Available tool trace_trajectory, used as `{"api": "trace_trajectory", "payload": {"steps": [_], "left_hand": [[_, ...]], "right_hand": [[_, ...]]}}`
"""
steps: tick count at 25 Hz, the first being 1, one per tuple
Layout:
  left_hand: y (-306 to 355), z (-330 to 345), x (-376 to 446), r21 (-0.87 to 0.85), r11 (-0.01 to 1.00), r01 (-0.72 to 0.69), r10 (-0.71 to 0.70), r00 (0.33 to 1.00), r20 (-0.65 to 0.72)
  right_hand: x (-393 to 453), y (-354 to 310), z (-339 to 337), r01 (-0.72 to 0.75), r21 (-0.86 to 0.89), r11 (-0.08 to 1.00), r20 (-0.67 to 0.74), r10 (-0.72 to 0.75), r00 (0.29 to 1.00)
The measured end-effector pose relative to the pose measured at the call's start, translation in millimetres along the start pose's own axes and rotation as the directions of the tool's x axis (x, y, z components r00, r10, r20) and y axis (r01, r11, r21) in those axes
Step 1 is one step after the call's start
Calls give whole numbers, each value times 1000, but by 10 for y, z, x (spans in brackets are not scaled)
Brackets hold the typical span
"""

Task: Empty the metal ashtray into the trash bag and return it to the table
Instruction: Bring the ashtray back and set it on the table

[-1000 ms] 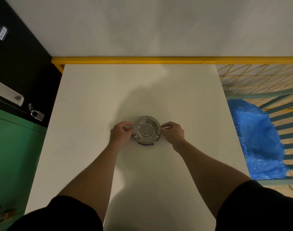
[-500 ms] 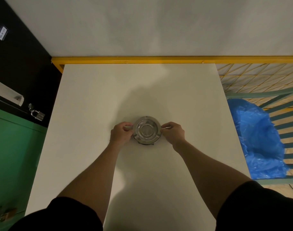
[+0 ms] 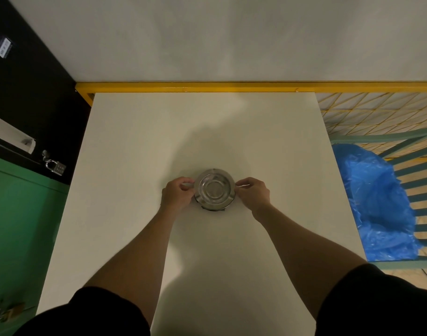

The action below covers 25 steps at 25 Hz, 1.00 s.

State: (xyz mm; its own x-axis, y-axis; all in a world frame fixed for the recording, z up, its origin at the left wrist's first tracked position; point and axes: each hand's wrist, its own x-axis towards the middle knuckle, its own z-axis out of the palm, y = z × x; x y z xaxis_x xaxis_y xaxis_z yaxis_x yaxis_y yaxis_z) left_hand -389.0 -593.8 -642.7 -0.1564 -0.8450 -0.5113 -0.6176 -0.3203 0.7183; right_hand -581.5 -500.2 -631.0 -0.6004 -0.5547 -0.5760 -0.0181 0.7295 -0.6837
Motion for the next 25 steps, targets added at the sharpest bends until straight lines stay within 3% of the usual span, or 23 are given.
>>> {"api": "trace_trajectory", "payload": {"steps": [12, 15, 18, 20, 23, 25], "left_hand": [[-6, -1, 4, -47, 998, 45, -45, 999, -14], [-1, -9, -69, 86, 996, -19, 25, 998, -66], [-49, -6, -196, 353, 914, -198, 234, 970, -64], [-98, -6, -261, 530, 800, -282, 328, 945, 8], [-219, 12, -337, 709, 642, -291, 318, 943, 99], [-305, 38, -365, 745, 607, -277, 289, 950, 118]], "right_hand": [[-17, -1, -5, -13, 23, 1000, -5, 13, 1000], [-23, 25, -16, -8, 39, 999, -1, 8, 1000], [-64, 85, -5, 131, -151, 980, 31, -128, 991], [-102, 149, 6, 276, -398, 875, 84, -265, 961], [-206, 264, -6, 382, -606, 698, 186, -343, 921], [-242, 340, -12, 401, -659, 636, 216, -350, 911]]}}
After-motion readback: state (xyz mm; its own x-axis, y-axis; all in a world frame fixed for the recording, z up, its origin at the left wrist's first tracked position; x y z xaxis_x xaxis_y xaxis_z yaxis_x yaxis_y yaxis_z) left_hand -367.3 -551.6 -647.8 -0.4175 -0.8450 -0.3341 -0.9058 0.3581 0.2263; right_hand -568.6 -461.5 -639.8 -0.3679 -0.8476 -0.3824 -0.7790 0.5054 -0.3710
